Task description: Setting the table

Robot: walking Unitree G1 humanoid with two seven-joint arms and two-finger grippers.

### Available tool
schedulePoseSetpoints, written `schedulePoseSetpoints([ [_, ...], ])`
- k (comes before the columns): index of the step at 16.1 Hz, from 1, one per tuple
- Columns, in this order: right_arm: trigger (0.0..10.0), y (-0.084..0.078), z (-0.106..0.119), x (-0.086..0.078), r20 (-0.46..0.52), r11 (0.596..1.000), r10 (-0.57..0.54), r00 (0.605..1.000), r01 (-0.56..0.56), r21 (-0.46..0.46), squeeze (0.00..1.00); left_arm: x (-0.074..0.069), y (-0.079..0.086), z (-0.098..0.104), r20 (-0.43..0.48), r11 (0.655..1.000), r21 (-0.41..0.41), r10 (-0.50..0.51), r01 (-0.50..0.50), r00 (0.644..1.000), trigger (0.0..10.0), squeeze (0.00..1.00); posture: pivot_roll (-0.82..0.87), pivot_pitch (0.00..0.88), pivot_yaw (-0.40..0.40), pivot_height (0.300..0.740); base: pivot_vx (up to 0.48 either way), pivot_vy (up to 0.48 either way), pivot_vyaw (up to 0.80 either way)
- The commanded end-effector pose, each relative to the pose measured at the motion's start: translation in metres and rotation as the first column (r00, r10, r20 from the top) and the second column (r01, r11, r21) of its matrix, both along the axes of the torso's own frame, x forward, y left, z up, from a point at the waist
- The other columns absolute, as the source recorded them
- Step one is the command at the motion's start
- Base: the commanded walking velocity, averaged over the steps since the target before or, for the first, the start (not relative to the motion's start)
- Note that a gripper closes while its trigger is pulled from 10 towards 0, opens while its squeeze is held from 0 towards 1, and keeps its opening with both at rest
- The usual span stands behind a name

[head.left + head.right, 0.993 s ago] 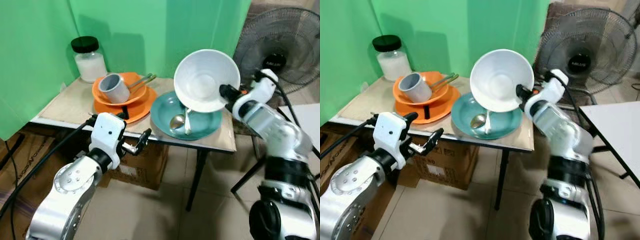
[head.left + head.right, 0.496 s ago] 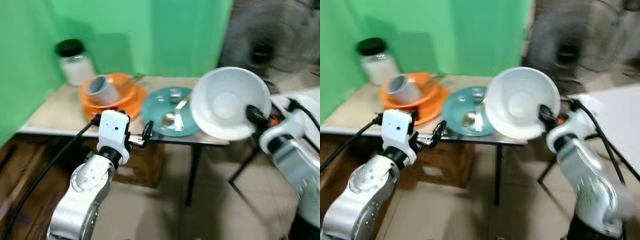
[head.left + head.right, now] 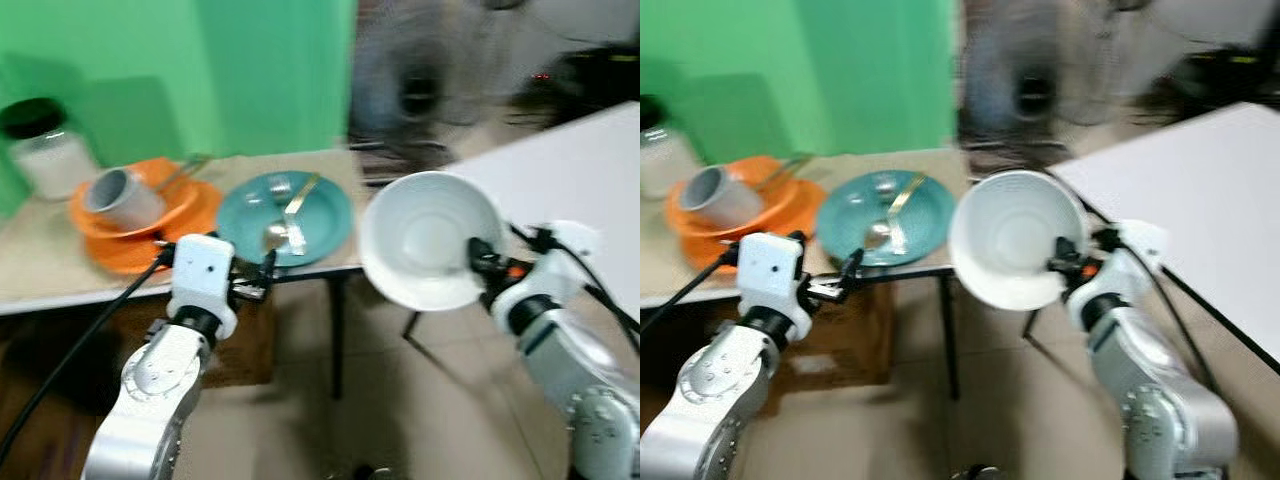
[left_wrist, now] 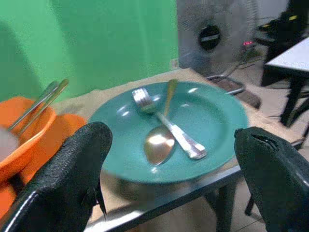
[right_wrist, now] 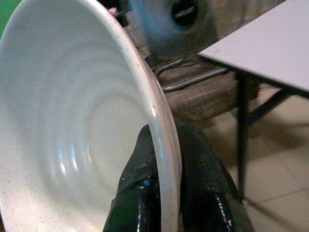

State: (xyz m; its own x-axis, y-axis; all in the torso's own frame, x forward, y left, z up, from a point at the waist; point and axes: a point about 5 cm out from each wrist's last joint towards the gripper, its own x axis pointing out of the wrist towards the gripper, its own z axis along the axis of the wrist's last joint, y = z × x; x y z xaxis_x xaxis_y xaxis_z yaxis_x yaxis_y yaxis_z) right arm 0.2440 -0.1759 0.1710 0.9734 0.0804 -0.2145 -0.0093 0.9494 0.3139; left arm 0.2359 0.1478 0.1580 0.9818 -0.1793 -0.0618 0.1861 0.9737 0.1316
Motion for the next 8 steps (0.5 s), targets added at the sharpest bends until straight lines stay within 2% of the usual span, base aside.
schedulePoseSetpoints([
  [1,10.0,0.0,0.007,-0.001,0.045,1.0,-0.004,0.999,0.005,-0.015,0.0,0.0,0.0,0.006,0.029,1.0,-0.001,0.004,-0.004,1.0,10.0,0.0,-0.11,0.0,0.017,0.74,0.0,0.45,-0.78],
  [3,10.0,0.004,0.005,0.001,0.038,1.0,0.007,0.999,-0.006,-0.024,0.0,0.001,0.002,0.003,0.011,1.0,0.008,0.022,-0.022,1.0,10.0,0.0,-0.11,0.0,0.019,0.74,0.0,0.48,-0.79],
  [5,10.0,0.009,0.004,0.002,0.035,0.999,0.016,0.999,-0.014,-0.052,0.0,0.004,0.006,0.007,0.033,0.996,0.046,0.069,-0.07,0.997,10.0,0.0,-0.11,0.0,0.017,0.74,0.0,-0.42,-0.79],
  [6,10.0,0.011,0.004,0.002,0.036,0.998,0.019,0.999,-0.017,-0.059,0.0,0.005,0.005,0.005,0.019,0.998,0.013,0.067,-0.067,0.998,10.0,0.0,-0.11,0.0,0.017,0.74,0.0,-0.48,-0.79],
  [7,10.0,0.012,0.004,0.002,0.037,0.998,0.022,0.999,-0.02,-0.061,0.0,0.005,0.005,0.004,0.017,0.997,-0.023,0.067,-0.067,0.998,10.0,0.0,-0.11,0.0,0.013,0.74,0.0,0.0,-0.79],
  [8,10.0,0.012,0.004,0.002,0.037,0.998,0.023,0.999,-0.021,-0.064,0.0,0.005,0.005,0.004,0.007,0.997,-0.032,0.068,-0.068,0.998,10.0,0.0,-0.11,0.0,0.012,0.74,0.0,0.48,-0.79],
])
